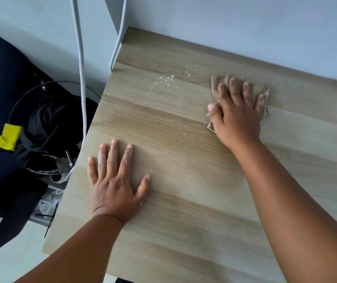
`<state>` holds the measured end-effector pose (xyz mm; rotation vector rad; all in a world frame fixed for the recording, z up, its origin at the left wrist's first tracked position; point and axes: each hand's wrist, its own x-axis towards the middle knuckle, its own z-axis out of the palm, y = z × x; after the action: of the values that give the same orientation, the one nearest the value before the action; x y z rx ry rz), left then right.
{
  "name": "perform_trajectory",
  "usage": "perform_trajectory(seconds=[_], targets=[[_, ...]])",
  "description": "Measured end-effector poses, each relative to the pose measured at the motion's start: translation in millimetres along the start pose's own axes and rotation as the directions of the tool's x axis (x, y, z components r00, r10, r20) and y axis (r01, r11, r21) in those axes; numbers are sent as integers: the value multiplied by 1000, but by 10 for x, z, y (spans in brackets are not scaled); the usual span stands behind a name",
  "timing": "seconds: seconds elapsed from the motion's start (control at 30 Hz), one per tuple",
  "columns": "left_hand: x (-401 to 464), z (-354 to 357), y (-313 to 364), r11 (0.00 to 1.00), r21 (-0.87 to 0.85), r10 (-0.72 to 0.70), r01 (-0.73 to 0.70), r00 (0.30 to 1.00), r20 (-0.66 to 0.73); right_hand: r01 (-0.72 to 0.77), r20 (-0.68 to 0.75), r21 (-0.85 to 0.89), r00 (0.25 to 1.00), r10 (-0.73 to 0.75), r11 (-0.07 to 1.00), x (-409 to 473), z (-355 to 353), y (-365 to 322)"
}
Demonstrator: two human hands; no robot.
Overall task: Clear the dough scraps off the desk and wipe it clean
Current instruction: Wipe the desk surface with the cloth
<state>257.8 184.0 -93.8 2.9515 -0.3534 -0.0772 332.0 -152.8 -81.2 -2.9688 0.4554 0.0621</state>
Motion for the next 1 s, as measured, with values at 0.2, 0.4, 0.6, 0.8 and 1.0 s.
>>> perform_trajectory(seconds=[0.2, 0.4, 0.6, 0.8, 1.0], targets=[[6, -40, 20, 1000, -9, -9, 10, 999, 36, 200, -40, -34, 979, -201, 979, -873, 40, 57], [4, -41, 23, 1000, -9, -12, 12, 999, 40, 220, -48, -89, 973, -225, 971, -1058, 2, 437], [2, -30, 16, 1000, -3, -12, 12, 1000, 29, 19, -64, -46, 998, -22, 999, -304, -47, 456], [2, -35, 22, 1000, 6, -12, 12, 999, 33, -123, 50, 38, 991, 121, 992, 482, -95, -76], [9, -70, 47, 1000, 3, -19, 19, 999, 44, 153, 73, -2, 986, -152, 988, 340, 19, -801]])
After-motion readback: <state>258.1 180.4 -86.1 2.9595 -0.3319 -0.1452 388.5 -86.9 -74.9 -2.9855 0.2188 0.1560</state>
